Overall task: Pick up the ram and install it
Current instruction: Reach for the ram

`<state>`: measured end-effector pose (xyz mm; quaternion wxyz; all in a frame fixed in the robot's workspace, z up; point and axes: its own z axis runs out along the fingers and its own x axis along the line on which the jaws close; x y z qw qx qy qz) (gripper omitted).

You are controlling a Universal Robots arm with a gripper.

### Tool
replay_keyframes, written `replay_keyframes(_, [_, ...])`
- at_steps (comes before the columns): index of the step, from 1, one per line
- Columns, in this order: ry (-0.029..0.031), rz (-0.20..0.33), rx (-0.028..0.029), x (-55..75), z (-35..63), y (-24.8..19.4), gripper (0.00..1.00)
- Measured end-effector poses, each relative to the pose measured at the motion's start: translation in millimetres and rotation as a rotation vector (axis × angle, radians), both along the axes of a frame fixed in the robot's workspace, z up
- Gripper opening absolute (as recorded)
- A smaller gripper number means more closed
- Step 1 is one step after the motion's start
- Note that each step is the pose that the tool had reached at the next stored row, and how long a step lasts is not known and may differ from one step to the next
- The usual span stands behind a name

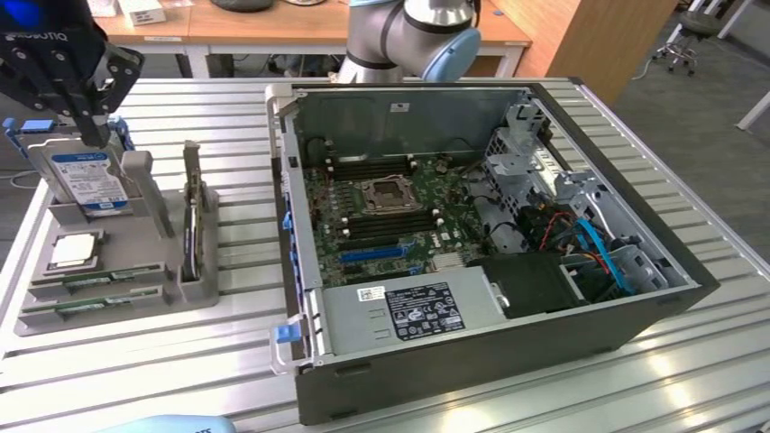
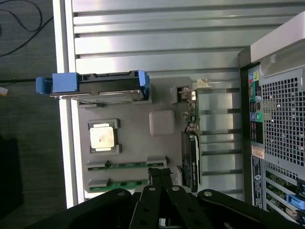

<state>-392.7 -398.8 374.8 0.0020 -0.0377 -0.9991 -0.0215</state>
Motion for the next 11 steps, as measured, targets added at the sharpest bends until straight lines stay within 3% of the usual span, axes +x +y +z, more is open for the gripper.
replay_keyframes(11, [0.0023, 0.000, 0.0000, -14.8, -1.1, 0.0, 0.10])
